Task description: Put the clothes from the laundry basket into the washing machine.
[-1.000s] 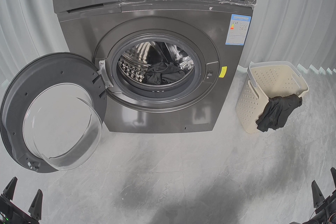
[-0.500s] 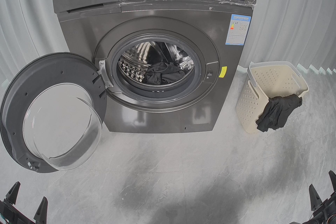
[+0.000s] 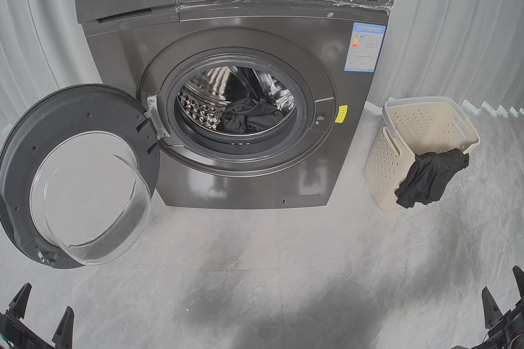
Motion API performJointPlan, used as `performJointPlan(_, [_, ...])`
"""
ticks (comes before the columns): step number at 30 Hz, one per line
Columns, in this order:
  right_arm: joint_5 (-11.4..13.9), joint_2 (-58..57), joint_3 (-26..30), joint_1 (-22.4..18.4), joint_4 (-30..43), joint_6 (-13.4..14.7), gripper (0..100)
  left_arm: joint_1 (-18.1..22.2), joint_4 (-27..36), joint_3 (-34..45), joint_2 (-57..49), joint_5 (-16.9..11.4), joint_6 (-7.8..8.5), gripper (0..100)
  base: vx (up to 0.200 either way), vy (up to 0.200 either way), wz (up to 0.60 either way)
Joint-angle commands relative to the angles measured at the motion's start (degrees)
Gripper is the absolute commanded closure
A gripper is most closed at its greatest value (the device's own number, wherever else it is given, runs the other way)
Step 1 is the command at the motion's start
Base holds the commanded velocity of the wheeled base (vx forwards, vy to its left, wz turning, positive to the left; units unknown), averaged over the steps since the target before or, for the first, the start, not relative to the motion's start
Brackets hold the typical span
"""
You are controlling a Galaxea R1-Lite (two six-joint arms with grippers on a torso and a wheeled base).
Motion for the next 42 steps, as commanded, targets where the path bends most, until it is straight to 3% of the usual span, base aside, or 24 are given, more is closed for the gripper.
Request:
performJointPlan(1, [0.03,-0.66,0.66,0.02,0.0,0.0,0,0.0,0.0,0.84,-0.68,-0.02,0.1,0,0.0,-0.2,0.0])
performJointPlan(20, [0.03,-0.66,0.66,0.02,0.0,0.0,0,0.0,0.0,0.84,-0.68,0.33,-1.4,0,0.0,-0.2,0.0])
performJointPlan(42, [-0.05,-0.66,0.66,0.02,0.0,0.0,0,0.0,0.0,0.84,-0.68,0.68,-1.66,0,0.0,-0.2,0.0])
